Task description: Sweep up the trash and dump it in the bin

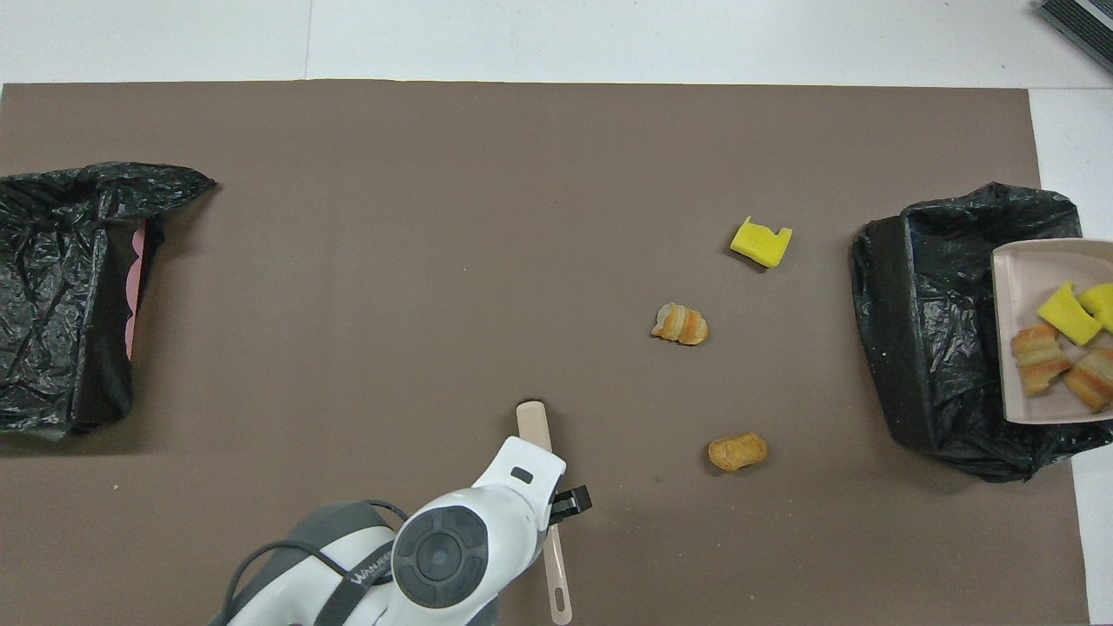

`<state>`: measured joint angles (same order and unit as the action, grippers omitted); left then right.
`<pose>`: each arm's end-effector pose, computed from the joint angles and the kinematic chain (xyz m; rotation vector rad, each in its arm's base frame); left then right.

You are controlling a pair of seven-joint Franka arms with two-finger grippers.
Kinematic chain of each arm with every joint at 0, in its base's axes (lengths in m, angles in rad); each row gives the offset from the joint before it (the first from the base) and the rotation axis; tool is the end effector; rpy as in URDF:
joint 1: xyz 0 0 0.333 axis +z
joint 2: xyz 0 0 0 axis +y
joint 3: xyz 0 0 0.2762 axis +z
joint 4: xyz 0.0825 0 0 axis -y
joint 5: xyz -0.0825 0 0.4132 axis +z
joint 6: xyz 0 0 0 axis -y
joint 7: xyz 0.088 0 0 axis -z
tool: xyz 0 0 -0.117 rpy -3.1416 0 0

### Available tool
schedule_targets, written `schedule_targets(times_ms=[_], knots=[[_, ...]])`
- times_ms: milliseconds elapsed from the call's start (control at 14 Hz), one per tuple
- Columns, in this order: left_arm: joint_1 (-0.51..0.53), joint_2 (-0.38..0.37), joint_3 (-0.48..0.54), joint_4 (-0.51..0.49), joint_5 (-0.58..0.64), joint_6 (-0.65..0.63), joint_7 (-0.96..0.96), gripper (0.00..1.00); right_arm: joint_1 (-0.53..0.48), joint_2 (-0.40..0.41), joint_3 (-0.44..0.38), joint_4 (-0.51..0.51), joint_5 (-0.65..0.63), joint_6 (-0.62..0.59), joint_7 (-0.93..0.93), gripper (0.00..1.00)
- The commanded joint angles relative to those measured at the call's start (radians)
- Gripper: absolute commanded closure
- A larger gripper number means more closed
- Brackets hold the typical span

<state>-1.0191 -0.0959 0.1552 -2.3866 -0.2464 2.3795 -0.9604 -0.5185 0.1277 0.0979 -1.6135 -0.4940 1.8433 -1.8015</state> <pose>0.3333 -0.3980 0.2966 2.9260 0.3941 -0.1476 0.5653 -0.3021 0.5106 2.0536 1.8940 -0.5355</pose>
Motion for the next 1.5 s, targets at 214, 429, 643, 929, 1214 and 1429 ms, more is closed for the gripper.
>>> schedule_targets(times_ms=[214,429,643,929,1214,1429], knots=[[0.267,0.024,-0.003,0.124,0.024,-0.135,0.361,0.00,0.066,-0.088,0.009,-0.095,-0.153,0.005,0.119,1.00],[0.396,0.070,-0.003,0.220,0.024,-0.201,0.537,0.00,0.083,-0.100,0.008,-0.106,-0.158,0.002,0.117,1.00],[0.519,0.104,-0.002,0.344,0.032,-0.322,0.708,0.00,0.110,-0.121,0.006,-0.109,-0.164,-0.002,0.117,1.00],[0.645,0.105,0.000,0.463,0.117,-0.451,0.866,0.00,0.184,-0.157,0.009,-0.103,-0.234,-0.032,0.117,1.00],[0.753,0.094,0.001,0.546,0.119,-0.560,0.979,0.00,0.199,-0.157,0.016,-0.103,-0.264,-0.038,0.119,1.00],[0.835,0.087,0.003,0.557,0.119,-0.573,1.032,0.00,0.239,-0.155,0.019,-0.100,-0.365,-0.044,0.119,1.00]])
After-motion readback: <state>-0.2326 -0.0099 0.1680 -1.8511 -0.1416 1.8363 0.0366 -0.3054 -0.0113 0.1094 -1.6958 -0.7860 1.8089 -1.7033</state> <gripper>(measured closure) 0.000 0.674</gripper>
